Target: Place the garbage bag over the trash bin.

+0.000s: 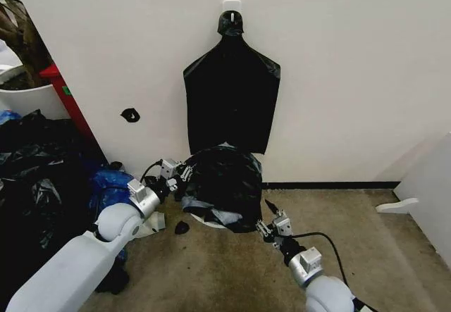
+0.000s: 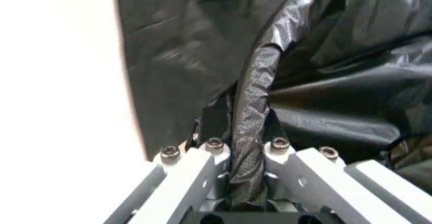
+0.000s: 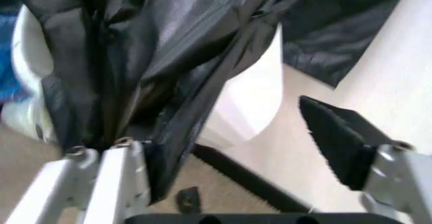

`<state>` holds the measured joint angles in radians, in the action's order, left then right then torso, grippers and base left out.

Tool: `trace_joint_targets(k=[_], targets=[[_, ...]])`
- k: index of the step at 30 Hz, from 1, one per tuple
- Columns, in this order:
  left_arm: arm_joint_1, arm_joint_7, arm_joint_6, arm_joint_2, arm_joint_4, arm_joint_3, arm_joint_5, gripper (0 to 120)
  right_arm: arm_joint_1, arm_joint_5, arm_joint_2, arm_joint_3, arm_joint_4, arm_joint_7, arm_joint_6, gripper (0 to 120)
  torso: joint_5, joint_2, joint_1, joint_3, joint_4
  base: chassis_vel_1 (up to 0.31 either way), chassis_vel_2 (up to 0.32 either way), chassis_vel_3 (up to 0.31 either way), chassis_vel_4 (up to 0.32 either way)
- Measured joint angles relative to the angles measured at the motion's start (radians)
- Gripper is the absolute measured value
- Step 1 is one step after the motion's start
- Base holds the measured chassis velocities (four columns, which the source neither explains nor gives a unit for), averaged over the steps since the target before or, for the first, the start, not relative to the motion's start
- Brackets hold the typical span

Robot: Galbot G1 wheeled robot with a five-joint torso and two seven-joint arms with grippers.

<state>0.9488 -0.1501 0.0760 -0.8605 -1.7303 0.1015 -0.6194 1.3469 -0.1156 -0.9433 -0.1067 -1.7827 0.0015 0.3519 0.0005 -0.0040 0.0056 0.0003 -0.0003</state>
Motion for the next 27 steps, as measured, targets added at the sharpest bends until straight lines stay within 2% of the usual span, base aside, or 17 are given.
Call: trace_joint_targets(k=[3, 4, 5, 9, 11, 15, 19, 22, 27], targets=[[-0.003, 0.018, -0.008, -0.003, 0.001, -0.005, -0.001, 2, 0.005, -0.051, 0.005, -0.039, 0.010, -0.044, 0.046, 81, -0.0004, 0.000, 0.000, 0.000, -0.0001, 0.000, 0.000, 0.000, 0.000], [-0.005, 0.024, -0.010, -0.006, 0.003, -0.009, 0.004, 2, 0.009, -0.110, 0.005, -0.044, -0.001, -0.057, 0.060, 86, -0.0002, 0.000, 0.000, 0.000, -0.0003, 0.000, 0.000, 0.000, 0.000], [-0.005, 0.024, -0.010, -0.006, 0.003, -0.009, 0.004, 2, 0.009, -0.110, 0.005, -0.044, -0.001, -0.057, 0.060, 86, -0.0002, 0.000, 0.000, 0.000, -0.0003, 0.000, 0.000, 0.000, 0.000], [-0.010, 0.033, -0.012, -0.013, 0.011, -0.017, 0.011, 2, 0.015, -0.301, 0.011, -0.041, -0.044, -0.118, 0.095, 98, -0.0003, 0.000, 0.000, 0.000, 0.0001, 0.000, 0.000, 0.000, 0.000], [-0.010, 0.033, -0.012, -0.014, 0.011, -0.017, 0.011, 2, 0.016, -0.315, 0.012, -0.040, -0.047, -0.124, 0.096, 99, -0.0003, 0.000, 0.000, 0.000, 0.0002, 0.000, 0.000, 0.000, 0.000], [-0.016, 0.049, -0.024, -0.023, 0.012, -0.023, 0.012, 1, 0.030, -0.514, 0.021, -0.013, -0.104, -0.170, 0.084, 100, -0.0003, 0.000, 0.000, 0.000, -0.0002, 0.000, 0.000, 0.000, 0.000], [-0.012, 0.057, -0.032, -0.026, 0.013, -0.025, 0.012, 1, 0.018, -0.829, -0.027, 0.041, -0.217, 0.022, 0.049, 100, -0.0004, 0.000, 0.000, 0.000, 0.0001, 0.000, 0.000, 0.000, 0.000], [-0.004, 0.058, -0.032, -0.029, 0.013, -0.024, 0.014, 1, 0.015, -0.881, -0.047, 0.045, -0.233, 0.032, 0.069, 100, -0.0003, 0.000, 0.000, 0.000, 0.0000, 0.000, 0.000, 0.000, 0.000], [0.008, 0.069, -0.041, -0.031, 0.001, -0.020, 0.020, 1, 0.035, -0.992, -0.083, 0.038, -0.279, -0.051, 0.154, 100, -0.0005, 0.000, 0.000, 0.000, -0.0001, 0.000, 0.000, 0.000, 0.000]])
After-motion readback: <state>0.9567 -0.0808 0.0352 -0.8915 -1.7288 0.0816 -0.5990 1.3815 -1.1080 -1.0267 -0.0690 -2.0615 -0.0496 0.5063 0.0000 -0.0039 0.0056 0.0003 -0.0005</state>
